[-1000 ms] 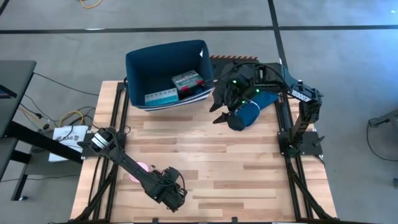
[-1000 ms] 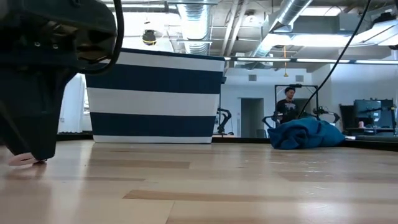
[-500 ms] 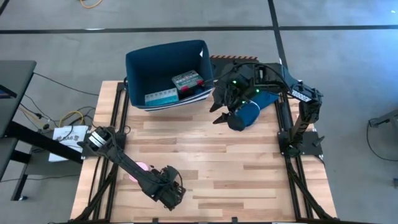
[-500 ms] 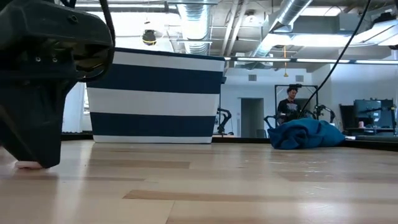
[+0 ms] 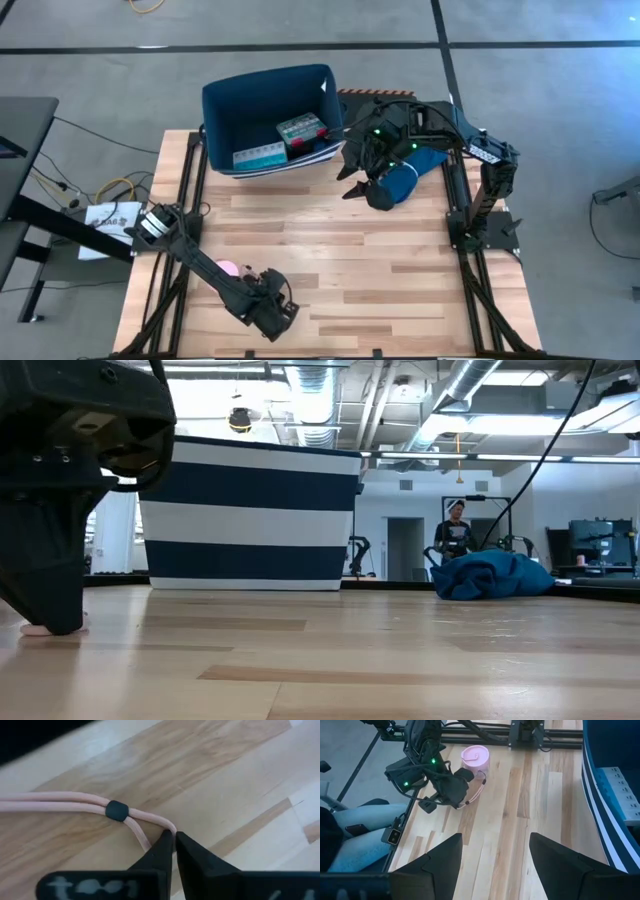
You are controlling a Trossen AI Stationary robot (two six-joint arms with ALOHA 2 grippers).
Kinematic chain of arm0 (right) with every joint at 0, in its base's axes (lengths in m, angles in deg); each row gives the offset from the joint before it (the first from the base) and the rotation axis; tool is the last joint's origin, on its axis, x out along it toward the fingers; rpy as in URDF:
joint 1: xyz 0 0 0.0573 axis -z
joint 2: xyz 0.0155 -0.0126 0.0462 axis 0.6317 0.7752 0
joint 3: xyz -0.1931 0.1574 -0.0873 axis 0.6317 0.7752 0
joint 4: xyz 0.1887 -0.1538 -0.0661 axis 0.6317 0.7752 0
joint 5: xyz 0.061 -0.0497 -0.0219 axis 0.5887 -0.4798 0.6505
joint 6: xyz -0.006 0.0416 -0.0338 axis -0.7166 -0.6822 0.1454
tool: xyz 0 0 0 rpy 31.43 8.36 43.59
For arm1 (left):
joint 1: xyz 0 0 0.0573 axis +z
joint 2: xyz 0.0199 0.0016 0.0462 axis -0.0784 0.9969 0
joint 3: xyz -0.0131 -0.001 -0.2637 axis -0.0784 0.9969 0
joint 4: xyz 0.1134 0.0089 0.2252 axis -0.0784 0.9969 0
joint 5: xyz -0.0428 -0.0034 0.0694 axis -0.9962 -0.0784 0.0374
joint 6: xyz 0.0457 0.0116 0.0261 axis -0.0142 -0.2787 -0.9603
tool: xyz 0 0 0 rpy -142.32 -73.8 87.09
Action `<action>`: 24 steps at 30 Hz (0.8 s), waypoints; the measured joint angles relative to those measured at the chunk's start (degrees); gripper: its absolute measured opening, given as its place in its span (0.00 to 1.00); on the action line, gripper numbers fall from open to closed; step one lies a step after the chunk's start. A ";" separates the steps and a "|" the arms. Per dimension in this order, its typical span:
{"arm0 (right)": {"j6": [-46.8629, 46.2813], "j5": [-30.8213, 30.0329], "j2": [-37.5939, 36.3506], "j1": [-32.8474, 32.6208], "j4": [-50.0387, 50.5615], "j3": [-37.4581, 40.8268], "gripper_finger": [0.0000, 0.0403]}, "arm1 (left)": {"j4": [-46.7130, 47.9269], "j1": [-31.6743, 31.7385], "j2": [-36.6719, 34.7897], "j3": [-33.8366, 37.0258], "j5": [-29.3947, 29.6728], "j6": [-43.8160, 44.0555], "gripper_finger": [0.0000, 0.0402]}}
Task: Pick & place medical supplies in basket/bin
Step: Put the pink tumbler into the blue bin
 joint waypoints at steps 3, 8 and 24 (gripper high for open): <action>0.00 0.00 0.00 0.00 -0.02 0.00 0.56 | -0.97 -0.88 -0.26 0.13 2.03 0.64 0.02; 0.00 0.00 0.00 0.00 -0.04 0.00 0.56 | -6.57 -1.62 -2.23 0.26 8.99 -1.07 0.00; -0.34 0.00 0.00 0.00 -0.04 0.00 0.56 | -11.60 -3.26 -12.84 0.06 47.90 -17.05 0.00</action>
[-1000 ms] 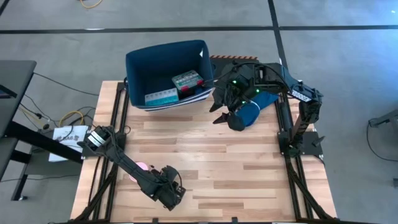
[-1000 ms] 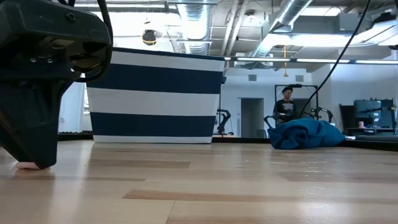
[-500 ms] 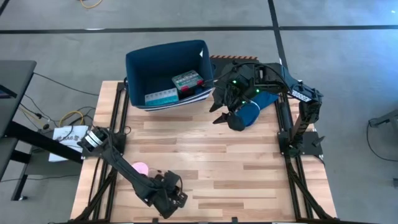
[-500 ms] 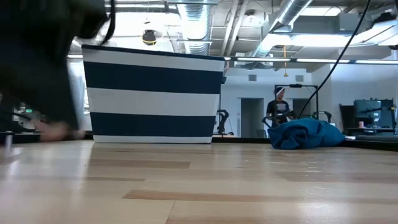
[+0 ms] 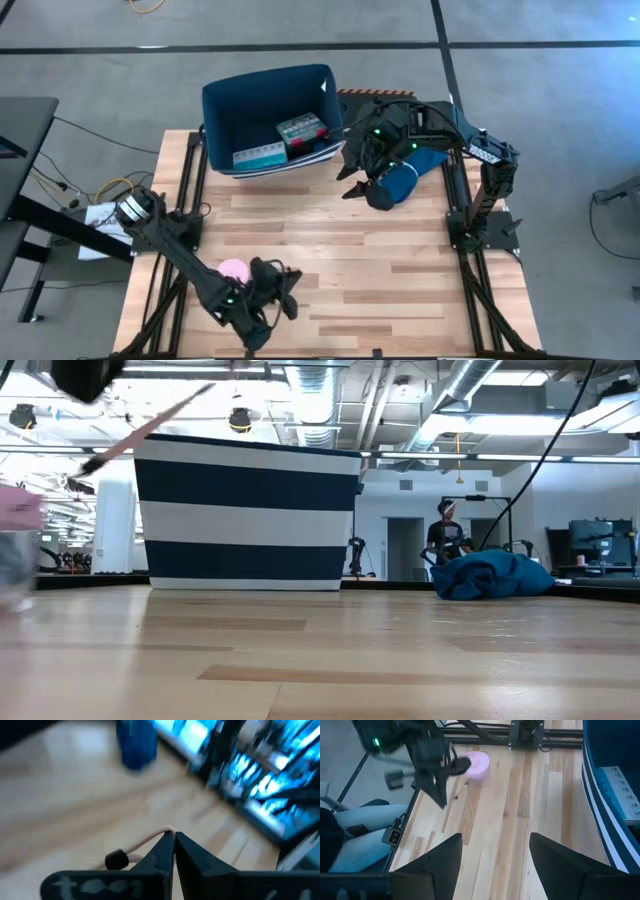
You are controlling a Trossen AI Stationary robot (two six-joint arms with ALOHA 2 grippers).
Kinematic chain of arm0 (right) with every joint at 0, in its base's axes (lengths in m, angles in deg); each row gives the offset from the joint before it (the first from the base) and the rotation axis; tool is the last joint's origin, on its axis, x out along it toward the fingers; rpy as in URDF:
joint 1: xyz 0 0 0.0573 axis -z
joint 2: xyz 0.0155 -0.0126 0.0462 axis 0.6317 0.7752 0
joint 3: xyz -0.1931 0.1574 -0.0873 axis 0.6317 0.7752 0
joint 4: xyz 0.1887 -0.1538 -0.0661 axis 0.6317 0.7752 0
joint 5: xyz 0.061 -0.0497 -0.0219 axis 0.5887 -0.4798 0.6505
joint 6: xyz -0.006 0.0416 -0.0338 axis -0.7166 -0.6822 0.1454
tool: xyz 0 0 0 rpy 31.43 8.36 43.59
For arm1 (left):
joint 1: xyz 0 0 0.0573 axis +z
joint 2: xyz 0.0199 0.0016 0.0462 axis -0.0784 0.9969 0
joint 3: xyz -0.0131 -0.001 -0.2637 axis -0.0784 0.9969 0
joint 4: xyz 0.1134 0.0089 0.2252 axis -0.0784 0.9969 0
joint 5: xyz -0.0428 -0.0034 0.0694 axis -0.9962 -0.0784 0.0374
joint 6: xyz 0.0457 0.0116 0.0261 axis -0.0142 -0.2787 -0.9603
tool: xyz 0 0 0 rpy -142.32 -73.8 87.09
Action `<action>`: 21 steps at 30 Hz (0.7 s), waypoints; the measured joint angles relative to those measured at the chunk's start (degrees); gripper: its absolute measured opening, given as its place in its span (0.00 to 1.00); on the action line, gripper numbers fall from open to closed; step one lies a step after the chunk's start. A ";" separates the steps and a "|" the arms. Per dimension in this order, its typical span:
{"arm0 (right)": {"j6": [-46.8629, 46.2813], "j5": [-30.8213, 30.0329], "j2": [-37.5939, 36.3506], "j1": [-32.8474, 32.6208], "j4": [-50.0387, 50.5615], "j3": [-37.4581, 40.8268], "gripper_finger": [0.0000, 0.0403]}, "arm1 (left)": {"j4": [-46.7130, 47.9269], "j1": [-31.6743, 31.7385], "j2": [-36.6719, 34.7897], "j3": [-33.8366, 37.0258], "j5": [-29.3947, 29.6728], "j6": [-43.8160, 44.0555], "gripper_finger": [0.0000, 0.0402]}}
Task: Pick & place medical supplies in basket/bin
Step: Put the pink tumbler into the blue bin
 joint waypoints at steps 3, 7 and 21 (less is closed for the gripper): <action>0.62 0.00 0.00 0.00 0.03 0.00 0.56 | -0.49 -1.75 -2.43 -0.02 9.28 -4.47 0.00; 0.69 0.02 -0.04 0.00 -0.44 0.94 0.56 | -0.74 -3.68 -5.64 -0.04 19.83 -11.30 0.00; 0.63 0.02 0.02 0.00 3.48 1.11 0.56 | -0.66 -2.25 -12.93 -0.04 26.35 -27.76 0.00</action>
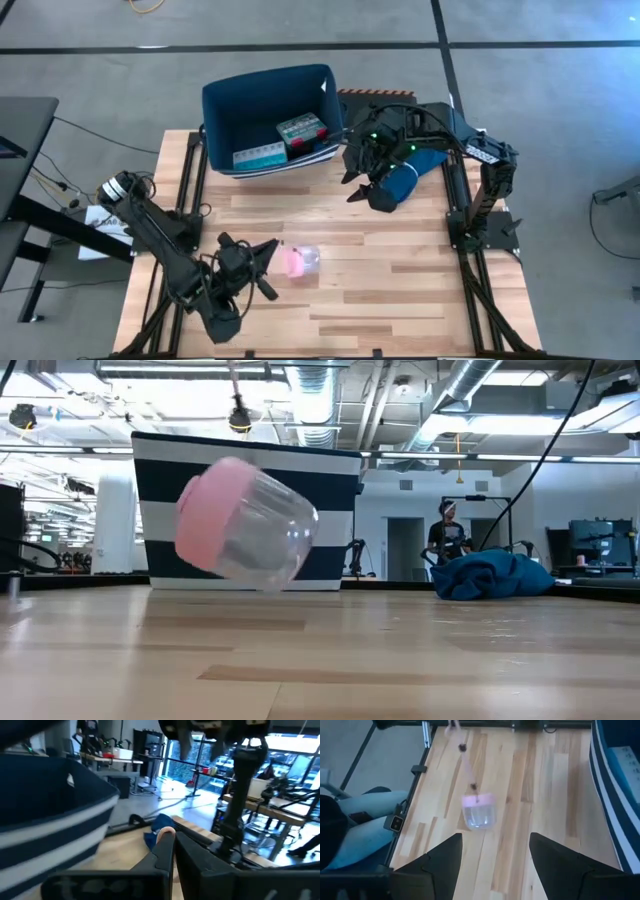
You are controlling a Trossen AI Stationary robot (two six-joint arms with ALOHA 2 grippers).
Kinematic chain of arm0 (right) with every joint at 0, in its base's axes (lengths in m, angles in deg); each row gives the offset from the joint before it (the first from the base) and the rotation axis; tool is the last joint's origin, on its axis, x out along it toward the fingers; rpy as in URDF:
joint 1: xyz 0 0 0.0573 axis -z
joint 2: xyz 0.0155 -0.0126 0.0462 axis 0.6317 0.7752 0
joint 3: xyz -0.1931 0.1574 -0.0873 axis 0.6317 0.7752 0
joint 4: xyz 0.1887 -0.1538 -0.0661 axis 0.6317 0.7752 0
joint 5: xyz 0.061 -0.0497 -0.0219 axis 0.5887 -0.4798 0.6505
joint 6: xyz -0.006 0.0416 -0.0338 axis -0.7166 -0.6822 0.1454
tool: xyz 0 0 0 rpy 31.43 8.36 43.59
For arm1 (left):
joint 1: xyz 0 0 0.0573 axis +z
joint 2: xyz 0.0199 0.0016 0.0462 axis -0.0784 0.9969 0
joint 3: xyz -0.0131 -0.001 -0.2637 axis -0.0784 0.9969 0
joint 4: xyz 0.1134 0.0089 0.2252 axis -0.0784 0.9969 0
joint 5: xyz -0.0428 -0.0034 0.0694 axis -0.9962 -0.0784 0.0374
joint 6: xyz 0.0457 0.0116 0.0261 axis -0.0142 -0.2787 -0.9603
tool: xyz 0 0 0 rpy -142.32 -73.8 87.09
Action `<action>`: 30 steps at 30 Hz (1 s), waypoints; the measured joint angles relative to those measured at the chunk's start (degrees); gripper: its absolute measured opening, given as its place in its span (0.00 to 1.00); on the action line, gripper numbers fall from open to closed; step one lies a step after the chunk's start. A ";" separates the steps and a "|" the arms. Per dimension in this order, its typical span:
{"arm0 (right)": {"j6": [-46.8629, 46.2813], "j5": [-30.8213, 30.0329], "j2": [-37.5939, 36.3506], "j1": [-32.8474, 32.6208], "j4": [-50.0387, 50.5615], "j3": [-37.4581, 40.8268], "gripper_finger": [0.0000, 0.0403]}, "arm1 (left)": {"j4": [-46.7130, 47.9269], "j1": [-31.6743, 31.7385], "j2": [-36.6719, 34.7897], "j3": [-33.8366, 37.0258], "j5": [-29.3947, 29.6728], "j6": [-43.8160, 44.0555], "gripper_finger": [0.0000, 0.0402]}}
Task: Pick & place medical supplies in basket/bin
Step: Put the pink tumbler into the blue bin
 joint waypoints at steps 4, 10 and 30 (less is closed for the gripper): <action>-0.42 0.00 0.00 0.00 1.21 0.00 0.56 | 0.21 2.59 -4.17 -0.32 0.03 -7.12 0.00; 0.10 0.00 0.00 0.00 2.15 0.00 0.56 | -1.66 8.15 -8.65 -8.51 -0.01 -26.95 0.00; 1.21 -0.01 -0.15 3.79 4.40 0.00 0.56 | -4.58 42.66 -9.23 -33.90 -9.58 -74.96 0.00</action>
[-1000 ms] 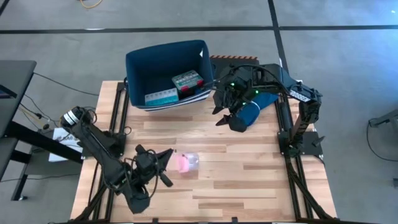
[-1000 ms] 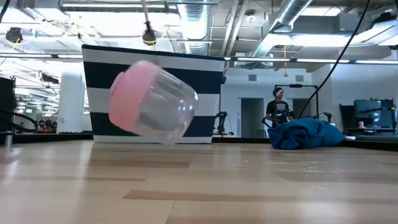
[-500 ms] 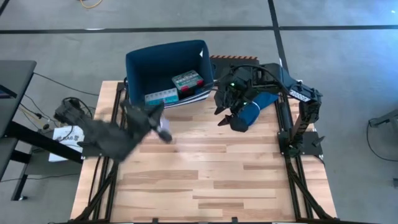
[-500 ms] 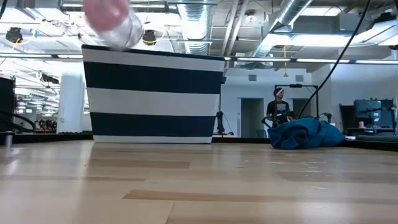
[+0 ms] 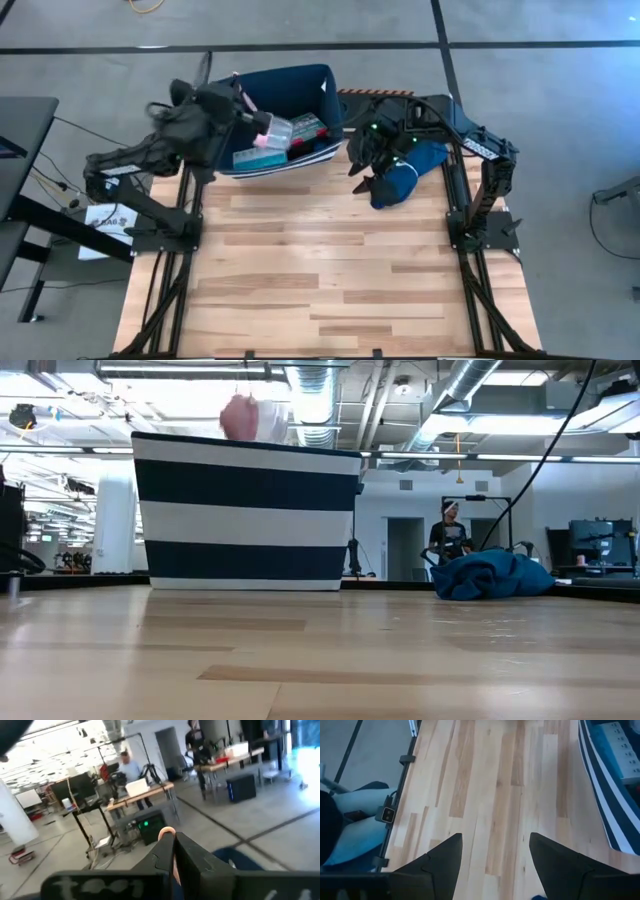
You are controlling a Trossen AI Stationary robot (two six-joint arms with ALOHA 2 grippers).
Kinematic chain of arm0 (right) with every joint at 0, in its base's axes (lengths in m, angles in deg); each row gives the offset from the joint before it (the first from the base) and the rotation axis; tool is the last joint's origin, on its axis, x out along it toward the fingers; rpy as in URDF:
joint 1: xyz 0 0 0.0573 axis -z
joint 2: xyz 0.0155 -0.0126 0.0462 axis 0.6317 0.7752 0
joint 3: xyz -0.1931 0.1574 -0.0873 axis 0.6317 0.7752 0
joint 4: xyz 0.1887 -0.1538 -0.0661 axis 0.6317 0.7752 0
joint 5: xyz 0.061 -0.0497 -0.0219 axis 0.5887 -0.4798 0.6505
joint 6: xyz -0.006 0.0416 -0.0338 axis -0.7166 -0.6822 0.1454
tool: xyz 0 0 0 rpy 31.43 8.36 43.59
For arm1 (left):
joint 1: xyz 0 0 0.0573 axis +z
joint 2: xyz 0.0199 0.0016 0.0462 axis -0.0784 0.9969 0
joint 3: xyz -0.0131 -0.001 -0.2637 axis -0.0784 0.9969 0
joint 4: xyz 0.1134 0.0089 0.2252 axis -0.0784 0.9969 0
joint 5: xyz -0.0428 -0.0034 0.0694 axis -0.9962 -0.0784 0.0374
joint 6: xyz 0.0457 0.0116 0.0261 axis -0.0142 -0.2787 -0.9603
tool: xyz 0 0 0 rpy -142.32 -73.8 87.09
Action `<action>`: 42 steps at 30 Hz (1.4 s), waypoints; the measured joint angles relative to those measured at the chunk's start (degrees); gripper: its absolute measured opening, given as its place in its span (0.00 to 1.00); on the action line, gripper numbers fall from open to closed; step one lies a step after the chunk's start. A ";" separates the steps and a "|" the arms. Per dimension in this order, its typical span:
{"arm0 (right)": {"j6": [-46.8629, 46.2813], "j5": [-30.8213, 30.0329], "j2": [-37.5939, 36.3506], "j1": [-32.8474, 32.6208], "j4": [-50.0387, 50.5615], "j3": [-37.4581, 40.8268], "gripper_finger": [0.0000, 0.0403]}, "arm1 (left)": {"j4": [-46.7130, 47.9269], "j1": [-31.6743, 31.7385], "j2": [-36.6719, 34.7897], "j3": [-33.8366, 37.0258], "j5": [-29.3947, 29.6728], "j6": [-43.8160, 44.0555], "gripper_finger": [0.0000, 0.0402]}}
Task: Pick & place medical supplies in basket/bin
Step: Put the pink tumbler into the blue bin, then return to Home Position
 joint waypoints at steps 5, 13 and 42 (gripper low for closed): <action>-0.24 -0.01 0.00 0.03 0.01 -0.02 0.56 | 22.54 5.10 0.46 2.71 -11.51 19.48 0.00; -1.63 -0.08 0.00 -0.03 0.01 -0.02 0.56 | 33.54 12.16 0.86 6.38 -26.77 30.25 0.06; 21.09 24.53 -30.11 13.70 -1.31 25.87 0.56 | 58.42 -10.09 -25.69 11.99 -37.82 38.46 0.28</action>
